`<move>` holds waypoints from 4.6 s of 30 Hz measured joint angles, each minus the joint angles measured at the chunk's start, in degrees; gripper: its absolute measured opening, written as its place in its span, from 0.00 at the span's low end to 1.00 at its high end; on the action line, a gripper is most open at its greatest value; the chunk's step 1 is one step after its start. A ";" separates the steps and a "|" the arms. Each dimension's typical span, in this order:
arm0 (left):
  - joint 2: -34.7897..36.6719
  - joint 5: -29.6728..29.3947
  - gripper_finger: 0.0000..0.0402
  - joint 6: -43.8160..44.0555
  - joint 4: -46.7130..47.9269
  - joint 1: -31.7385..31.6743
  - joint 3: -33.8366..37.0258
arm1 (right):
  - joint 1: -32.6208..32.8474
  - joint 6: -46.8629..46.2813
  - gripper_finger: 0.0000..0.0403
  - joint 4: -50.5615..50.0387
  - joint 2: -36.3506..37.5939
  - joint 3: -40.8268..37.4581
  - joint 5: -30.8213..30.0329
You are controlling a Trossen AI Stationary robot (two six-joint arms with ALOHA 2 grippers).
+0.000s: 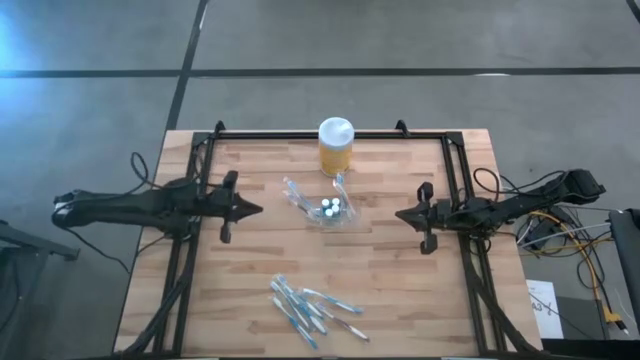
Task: Pick & Place toothbrushing station
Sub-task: Put the blue toothbrush into the transparent organizer
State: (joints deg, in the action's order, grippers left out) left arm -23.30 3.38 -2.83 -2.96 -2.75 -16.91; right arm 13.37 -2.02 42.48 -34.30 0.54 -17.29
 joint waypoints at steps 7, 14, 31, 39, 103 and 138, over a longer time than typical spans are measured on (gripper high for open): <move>7.68 0.15 0.01 3.07 -1.59 -0.43 6.45 | 0.00 -4.88 0.02 -0.02 -0.26 0.00 2.46; 13.58 0.13 0.00 4.47 -2.85 -0.51 11.13 | 0.00 -6.17 0.02 -0.80 -5.94 3.85 2.90; 23.06 -5.49 0.03 8.85 4.30 -0.58 15.44 | 4.15 -4.25 0.02 -14.11 -25.60 26.73 7.97; 21.94 -5.47 0.04 8.89 4.32 -0.58 15.46 | 7.18 -6.31 0.02 -25.51 -30.52 37.28 7.85; 20.98 -5.57 0.04 8.87 3.51 -0.59 15.77 | 10.25 -34.24 0.39 -73.54 -88.38 85.70 18.68; 20.89 -5.59 0.04 8.87 3.45 -0.59 15.77 | 11.15 -16.67 0.04 -68.57 -65.06 77.61 6.64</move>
State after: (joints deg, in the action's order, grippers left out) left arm -2.42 -2.21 6.04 0.49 -3.34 -1.15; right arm 24.52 -18.69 -26.09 -99.37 78.14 -10.66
